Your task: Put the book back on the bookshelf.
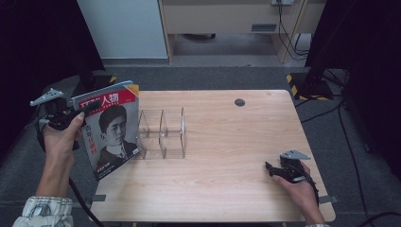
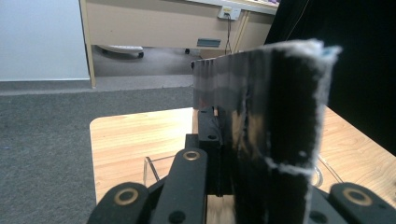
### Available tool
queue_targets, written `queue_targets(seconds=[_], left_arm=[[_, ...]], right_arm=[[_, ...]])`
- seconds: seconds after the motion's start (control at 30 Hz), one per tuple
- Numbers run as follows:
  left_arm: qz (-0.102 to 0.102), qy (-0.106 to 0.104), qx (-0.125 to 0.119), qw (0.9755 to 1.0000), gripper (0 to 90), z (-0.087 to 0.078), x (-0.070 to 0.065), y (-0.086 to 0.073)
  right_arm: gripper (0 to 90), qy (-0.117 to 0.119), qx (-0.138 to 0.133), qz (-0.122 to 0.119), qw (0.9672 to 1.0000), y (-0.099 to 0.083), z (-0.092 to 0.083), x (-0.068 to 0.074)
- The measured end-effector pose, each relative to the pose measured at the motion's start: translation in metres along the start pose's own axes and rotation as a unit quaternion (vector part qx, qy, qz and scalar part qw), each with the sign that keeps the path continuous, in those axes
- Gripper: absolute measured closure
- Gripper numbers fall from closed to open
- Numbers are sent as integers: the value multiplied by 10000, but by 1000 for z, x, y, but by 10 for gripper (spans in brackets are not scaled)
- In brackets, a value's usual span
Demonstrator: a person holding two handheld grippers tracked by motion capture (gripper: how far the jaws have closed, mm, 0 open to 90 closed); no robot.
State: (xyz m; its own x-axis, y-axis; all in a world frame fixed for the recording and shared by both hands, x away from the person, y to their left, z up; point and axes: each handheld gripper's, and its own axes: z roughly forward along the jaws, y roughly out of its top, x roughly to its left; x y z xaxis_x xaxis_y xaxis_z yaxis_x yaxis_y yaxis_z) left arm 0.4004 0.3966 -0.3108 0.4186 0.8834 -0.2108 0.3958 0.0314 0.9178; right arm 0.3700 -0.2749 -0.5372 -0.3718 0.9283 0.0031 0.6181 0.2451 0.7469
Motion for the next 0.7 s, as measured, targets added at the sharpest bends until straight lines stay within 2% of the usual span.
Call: queue_targets(seconds=[0.43, 0.7], left_arm=[[-49, 169, -133, 9998, 865, 8, -2, 3], [-27, 204, -250, 9995, 865, 9, -4, 1]], right_arm=[[304, 5, 1, -5, 10000, 0, 0, 0], [303, 0, 0, 1, 10000, 0, 0, 0]])
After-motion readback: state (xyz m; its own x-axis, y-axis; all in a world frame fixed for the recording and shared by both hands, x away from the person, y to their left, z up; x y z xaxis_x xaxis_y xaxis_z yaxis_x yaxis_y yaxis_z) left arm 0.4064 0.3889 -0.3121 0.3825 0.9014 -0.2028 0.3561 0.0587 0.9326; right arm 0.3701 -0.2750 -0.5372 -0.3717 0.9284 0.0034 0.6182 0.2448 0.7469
